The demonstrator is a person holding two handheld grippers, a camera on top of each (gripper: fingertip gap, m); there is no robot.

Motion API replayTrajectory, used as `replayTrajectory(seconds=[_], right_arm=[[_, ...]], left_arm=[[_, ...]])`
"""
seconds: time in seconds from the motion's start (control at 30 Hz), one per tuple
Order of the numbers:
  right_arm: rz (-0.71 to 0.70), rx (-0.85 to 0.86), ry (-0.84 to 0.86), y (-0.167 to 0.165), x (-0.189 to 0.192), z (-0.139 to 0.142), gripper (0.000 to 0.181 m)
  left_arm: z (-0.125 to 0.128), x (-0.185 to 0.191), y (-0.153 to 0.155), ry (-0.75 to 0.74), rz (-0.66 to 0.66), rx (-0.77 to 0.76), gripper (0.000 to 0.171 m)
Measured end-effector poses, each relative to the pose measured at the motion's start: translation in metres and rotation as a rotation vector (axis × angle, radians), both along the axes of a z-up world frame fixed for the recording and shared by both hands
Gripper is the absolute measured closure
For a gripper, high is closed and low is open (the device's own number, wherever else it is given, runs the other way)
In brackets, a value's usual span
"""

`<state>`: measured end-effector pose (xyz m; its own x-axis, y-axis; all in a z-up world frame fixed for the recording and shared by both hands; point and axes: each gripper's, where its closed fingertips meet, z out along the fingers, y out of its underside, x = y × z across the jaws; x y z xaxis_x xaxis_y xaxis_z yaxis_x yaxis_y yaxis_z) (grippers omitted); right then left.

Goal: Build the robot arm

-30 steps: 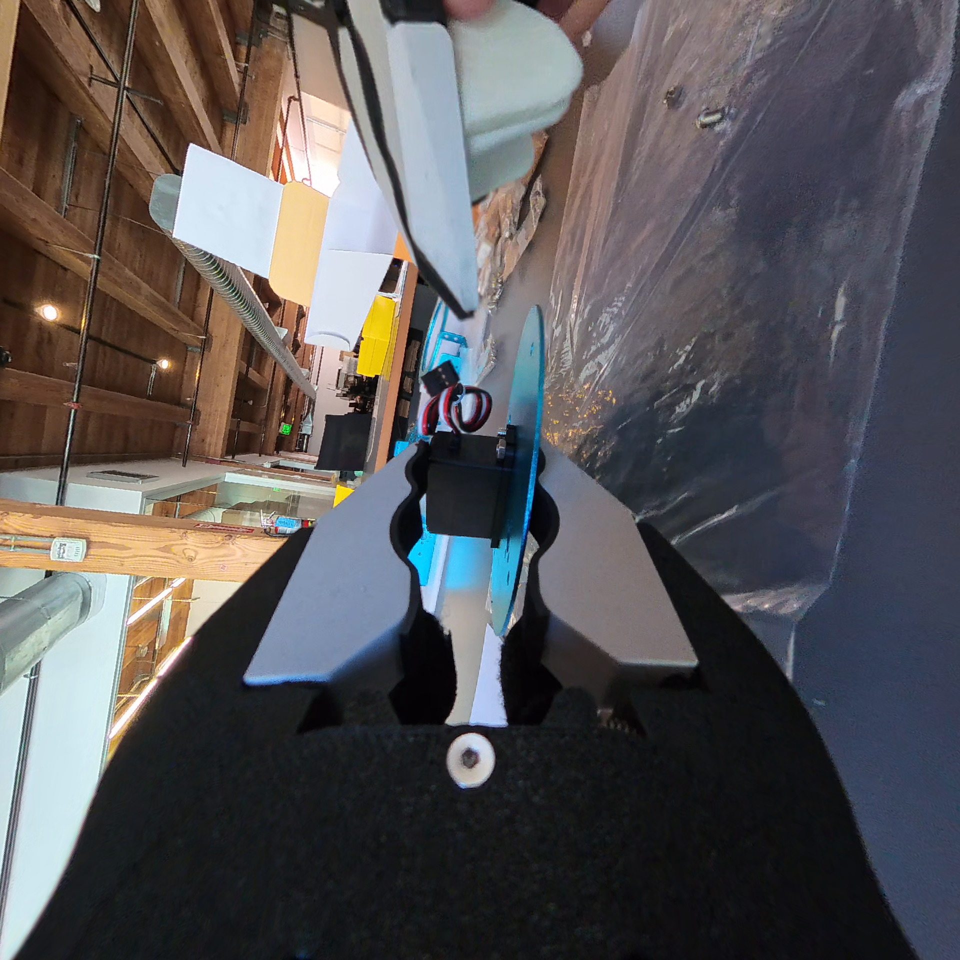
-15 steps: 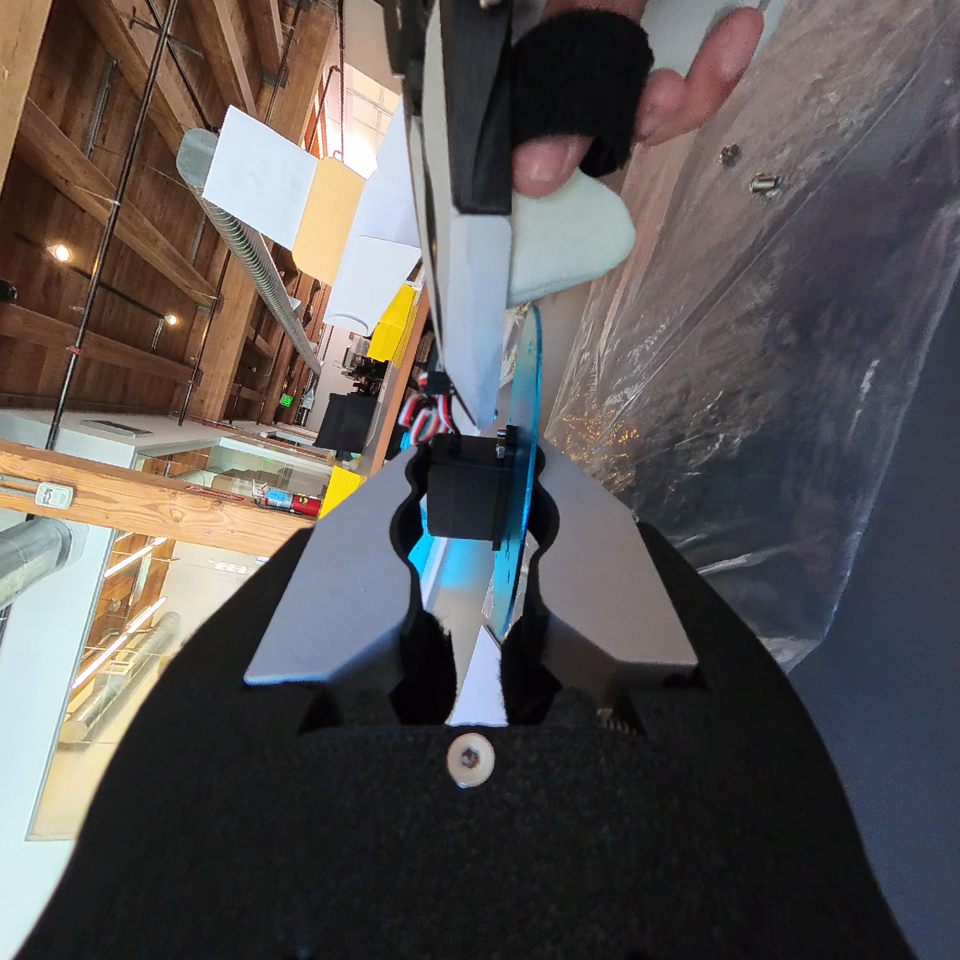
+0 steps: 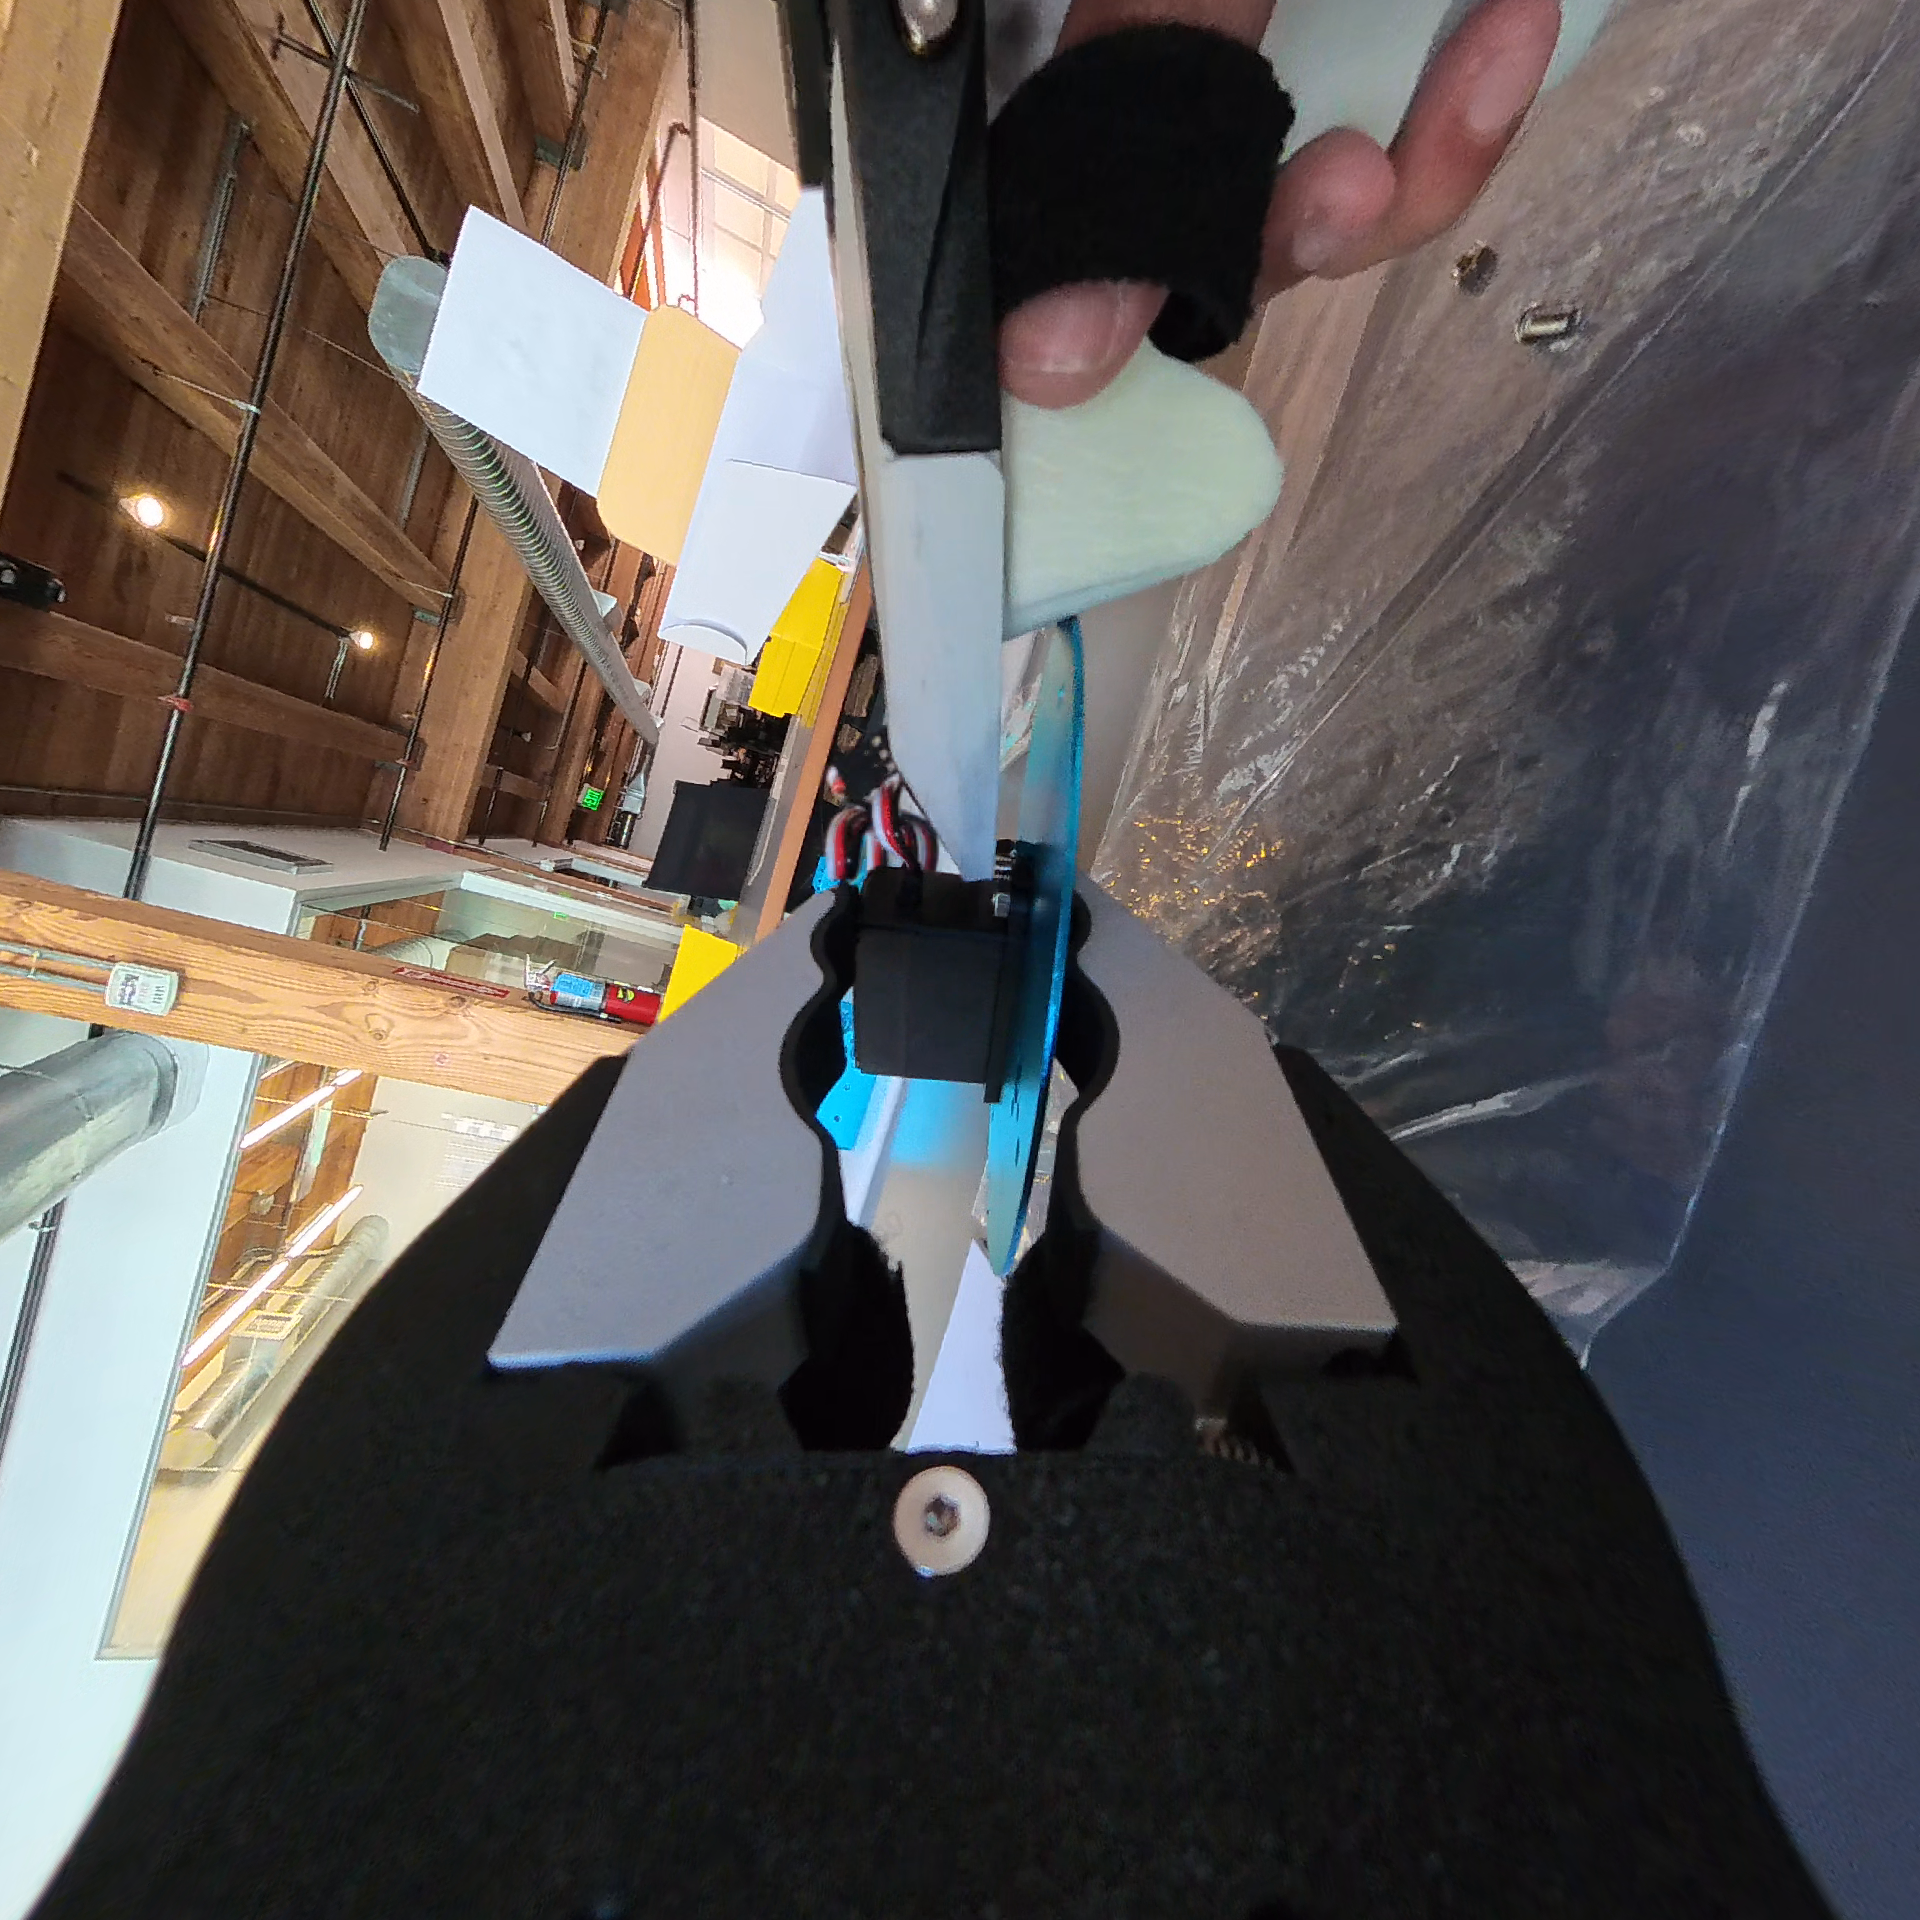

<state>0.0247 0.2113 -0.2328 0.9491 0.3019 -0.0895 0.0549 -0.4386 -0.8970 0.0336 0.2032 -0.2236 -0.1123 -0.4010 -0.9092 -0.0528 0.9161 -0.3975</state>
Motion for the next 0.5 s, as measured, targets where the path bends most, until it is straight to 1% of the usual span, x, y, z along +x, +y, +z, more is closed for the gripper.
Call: replayTrajectory(seconds=[0.13,0.27,0.37,0.5], right_arm=[[0.026,0.022,-0.043,-0.005,-0.001,0.006,0.167],[0.035,0.035,-0.065,-0.013,0.005,0.013,0.168],[0.047,0.011,-0.056,-0.014,0.003,0.009,0.168],[0.049,0.011,-0.086,-0.010,-0.002,0.002,0.167]], left_arm=[[0.003,-0.001,0.001,-0.016,0.000,0.005,0.136],[0.006,-0.003,0.000,-0.052,0.004,0.067,0.135],[0.006,-0.003,-0.002,-0.069,0.003,0.114,0.136],[0.006,-0.004,-0.005,-0.080,0.000,0.135,0.136]])
